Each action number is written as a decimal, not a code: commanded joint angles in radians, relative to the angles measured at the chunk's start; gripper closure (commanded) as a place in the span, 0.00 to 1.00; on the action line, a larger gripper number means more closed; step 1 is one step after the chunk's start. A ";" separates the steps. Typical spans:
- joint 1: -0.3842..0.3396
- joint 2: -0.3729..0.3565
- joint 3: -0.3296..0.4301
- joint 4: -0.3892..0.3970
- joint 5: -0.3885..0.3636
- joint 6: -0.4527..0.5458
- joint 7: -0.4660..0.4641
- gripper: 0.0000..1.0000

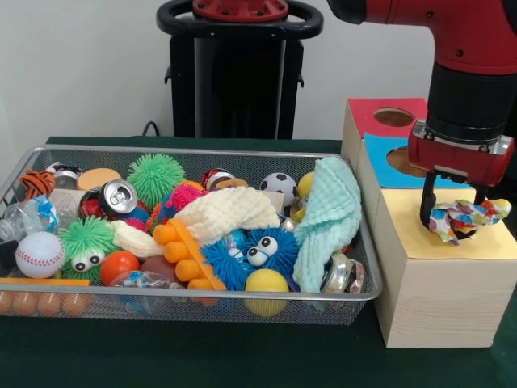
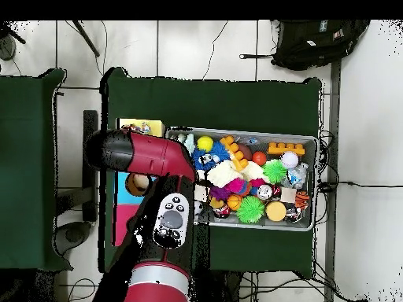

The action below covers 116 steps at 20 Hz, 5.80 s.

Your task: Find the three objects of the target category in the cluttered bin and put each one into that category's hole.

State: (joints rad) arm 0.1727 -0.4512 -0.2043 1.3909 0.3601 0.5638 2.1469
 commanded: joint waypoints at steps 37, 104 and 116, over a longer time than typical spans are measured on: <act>-0.031 -0.026 0.076 0.072 0.001 0.142 0.132 0.00; -0.004 -0.004 0.041 -0.033 0.037 -0.047 0.221 1.00; 0.001 0.015 0.041 0.017 0.015 -0.080 0.198 1.00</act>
State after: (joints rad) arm 0.1881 -0.4787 -0.2058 1.3436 0.3617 0.5472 2.1471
